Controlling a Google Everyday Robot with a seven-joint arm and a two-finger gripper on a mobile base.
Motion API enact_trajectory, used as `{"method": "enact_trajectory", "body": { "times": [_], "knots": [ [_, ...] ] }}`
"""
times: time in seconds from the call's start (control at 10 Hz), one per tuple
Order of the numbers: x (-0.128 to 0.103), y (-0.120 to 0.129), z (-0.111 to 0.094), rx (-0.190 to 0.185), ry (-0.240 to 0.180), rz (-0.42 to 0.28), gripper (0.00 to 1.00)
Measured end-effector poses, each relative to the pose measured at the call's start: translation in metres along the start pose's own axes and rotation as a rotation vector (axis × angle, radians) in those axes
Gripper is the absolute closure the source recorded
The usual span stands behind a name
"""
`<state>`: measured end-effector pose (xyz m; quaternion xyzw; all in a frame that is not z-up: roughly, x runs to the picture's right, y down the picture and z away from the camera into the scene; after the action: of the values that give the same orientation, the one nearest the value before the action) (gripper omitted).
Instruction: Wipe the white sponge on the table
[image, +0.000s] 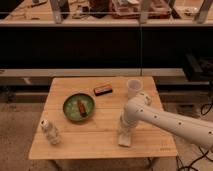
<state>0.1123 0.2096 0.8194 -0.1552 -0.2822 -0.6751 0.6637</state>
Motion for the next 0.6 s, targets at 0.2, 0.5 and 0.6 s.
{"method": "enact_trajectory", "body": {
  "times": [0.2,0.5,0.6],
  "knots": [
    [0.040,0.011,-0.007,0.016,0.032,0.046,0.82],
    [0.085,0.005,-0.002,0.024,0.038,0.072,0.82],
    [0.094,-0.004,0.001,0.028,0.034,0.064,0.82]
  ]
}}
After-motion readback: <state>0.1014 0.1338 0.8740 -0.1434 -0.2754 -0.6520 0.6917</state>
